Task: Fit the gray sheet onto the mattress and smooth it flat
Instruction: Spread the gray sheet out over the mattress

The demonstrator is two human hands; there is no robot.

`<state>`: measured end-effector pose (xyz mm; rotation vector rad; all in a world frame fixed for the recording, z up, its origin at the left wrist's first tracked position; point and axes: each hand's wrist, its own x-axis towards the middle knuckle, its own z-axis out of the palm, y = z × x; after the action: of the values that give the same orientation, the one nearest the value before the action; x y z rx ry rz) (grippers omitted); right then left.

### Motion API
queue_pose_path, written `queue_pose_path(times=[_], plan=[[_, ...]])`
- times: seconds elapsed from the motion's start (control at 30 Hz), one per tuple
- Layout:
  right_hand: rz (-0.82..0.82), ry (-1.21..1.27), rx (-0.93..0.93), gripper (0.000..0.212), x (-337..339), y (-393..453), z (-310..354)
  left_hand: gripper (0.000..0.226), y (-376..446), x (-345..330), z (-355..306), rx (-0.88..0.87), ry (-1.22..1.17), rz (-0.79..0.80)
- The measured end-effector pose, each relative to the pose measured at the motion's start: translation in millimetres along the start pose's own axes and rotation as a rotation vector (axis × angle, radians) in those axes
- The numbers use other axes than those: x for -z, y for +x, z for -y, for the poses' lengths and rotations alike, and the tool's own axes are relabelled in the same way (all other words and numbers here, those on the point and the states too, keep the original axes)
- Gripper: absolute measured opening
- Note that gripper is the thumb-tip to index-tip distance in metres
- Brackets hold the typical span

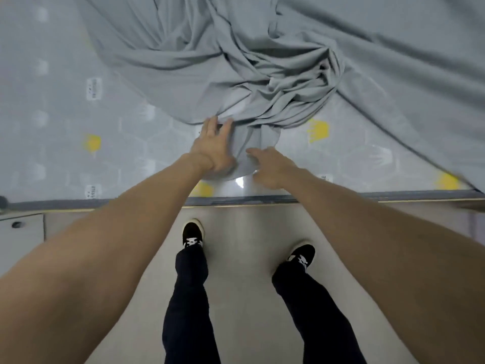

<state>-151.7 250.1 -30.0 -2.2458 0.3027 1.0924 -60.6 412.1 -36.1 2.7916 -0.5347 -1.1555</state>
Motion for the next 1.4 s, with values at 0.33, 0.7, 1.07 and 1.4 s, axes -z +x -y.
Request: queue_pose_path(times=[0.33,0.7,1.07,1.4], plan=[[-0.45,0.537,-0.434,0.063,-94.0,36.5,123.0,0.01,-41.6,-48.5,75.9,-0.159,-0.326,0.063],[-0.423,0.988,-0.43,0.016,-109.9,-105.0,237.5,0.008,-177.2,68.2,155.0,0.084,-0.646,0.655],[-0.572,1.369,-0.288,0.047,-168.3,-237.1,309.9,0.034,-233.4,82.4,158.0,0.282,-1.483,0.235],[-0.458,1.43,-0.539,0.08,-258.1,-262.4,440.3,0.033,-370.5,130.1,322.5,0.268,-1.42,-0.139]])
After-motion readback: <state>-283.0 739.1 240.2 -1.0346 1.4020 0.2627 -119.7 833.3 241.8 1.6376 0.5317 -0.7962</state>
